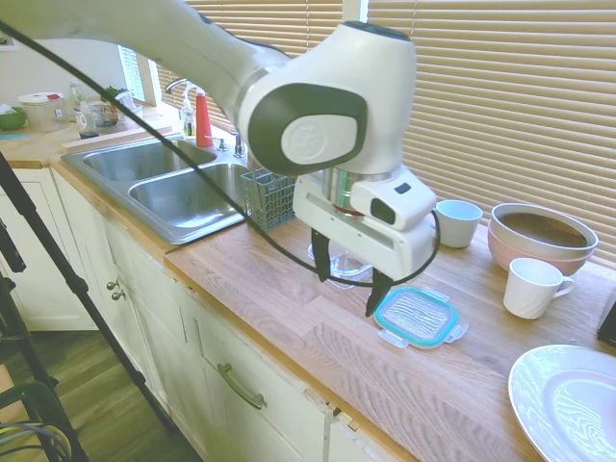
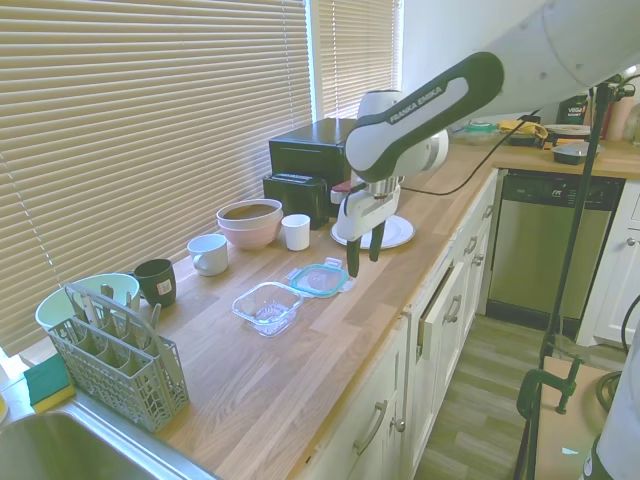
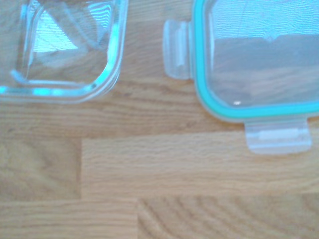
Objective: Cover the lid of the food container
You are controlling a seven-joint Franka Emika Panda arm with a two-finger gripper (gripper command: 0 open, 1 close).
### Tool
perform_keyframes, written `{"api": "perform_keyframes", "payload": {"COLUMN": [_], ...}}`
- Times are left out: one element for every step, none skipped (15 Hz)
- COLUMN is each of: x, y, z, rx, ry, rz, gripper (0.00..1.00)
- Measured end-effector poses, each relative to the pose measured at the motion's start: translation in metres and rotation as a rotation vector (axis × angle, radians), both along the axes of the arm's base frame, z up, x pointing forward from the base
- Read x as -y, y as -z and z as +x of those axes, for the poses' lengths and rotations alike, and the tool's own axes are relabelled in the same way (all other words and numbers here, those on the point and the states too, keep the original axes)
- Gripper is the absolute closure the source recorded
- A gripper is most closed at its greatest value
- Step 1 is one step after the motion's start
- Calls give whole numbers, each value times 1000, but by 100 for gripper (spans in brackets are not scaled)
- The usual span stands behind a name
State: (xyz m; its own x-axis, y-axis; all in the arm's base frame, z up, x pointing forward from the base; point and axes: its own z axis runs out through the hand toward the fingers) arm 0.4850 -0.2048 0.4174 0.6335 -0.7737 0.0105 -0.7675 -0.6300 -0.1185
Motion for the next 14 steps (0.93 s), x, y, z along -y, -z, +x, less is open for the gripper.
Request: {"api": "perform_keyframes", "payload": {"x": [4, 9, 15, 22, 30, 40, 49, 60, 71, 82, 93, 105, 116, 127], "y": [0, -1, -2, -3, -3, -1, 3, 9, 17, 24, 31, 37, 41, 45], "z": [12, 22, 31, 39, 47, 53, 58, 63, 66, 68, 68, 68, 68, 67], "rx": [-2, -4, -5, -3, -1, -1, 0, 3, 6, 9, 14, 19, 26, 33], "ry": [-2, -5, -9, -12, -14, -15, -18, -19, -23, -30, -40, -47, -56, -62], "rz": [1, 2, 8, 12, 17, 24, 29, 35, 44, 54, 64, 80, 100, 116], "gripper": [0, 0, 0, 0, 0, 0, 0, 0, 0, 0, 0, 0, 0, 0]}}
